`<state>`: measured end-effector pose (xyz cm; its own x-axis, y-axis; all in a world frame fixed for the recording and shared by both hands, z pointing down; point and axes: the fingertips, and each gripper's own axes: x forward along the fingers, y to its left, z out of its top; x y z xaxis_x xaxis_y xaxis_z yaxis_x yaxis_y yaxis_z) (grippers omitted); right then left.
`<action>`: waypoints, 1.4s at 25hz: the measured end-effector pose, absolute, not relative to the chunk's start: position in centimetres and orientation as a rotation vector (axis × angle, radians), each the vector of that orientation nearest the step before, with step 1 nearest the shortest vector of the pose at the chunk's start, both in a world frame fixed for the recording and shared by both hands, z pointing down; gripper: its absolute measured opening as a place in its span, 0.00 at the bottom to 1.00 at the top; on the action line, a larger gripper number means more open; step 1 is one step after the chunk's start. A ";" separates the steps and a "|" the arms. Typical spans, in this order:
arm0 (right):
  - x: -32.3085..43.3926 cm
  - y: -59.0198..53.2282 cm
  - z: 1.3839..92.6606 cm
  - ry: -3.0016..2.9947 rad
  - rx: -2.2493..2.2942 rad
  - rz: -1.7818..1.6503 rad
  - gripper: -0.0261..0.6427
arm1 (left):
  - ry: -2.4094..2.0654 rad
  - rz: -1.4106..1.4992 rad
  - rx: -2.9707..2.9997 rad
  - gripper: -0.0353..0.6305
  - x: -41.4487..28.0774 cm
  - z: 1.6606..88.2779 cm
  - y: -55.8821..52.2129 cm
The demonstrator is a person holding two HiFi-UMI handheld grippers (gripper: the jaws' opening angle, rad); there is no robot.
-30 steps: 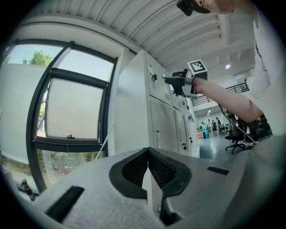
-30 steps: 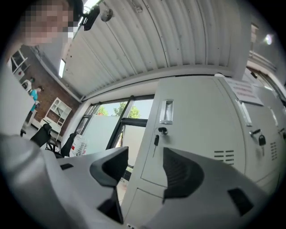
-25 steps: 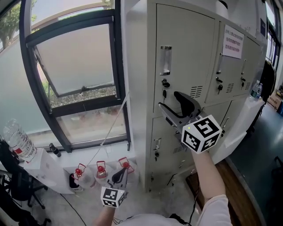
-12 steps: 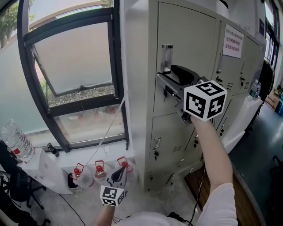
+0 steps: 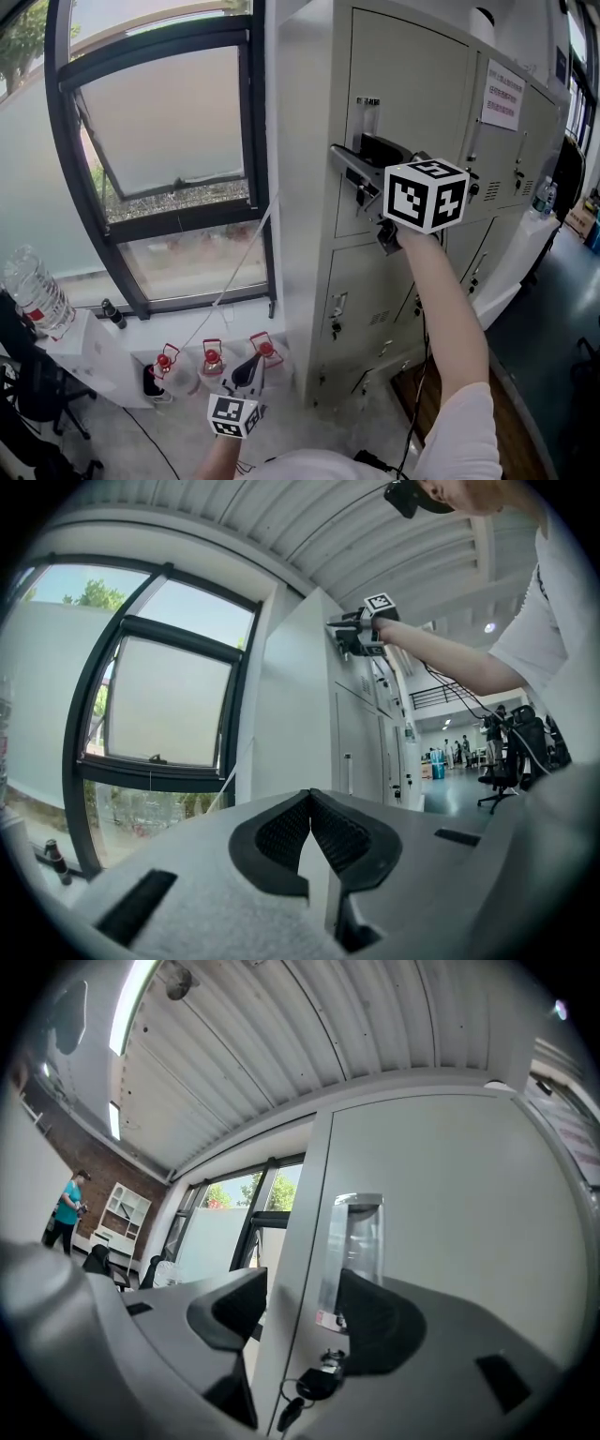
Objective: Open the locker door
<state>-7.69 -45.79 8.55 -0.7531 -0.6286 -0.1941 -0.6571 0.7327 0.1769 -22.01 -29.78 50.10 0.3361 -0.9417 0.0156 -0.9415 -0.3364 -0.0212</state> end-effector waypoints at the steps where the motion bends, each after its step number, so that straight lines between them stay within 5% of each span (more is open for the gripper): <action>1: -7.8 -45.8 8.5 2.810 -1.055 0.370 0.41 | 1.815 -0.028 -2.564 0.07 -22.1 50.2 -29.8; 23: -4.2 -42.2 8.2 2.776 -1.154 0.411 0.26 | 1.664 -0.048 -2.654 0.06 -18.3 50.0 -28.9; 35: -1.6 -39.4 8.2 2.728 -1.245 0.434 0.25 | 1.556 -0.051 -2.730 0.07 -16.0 50.1 -27.4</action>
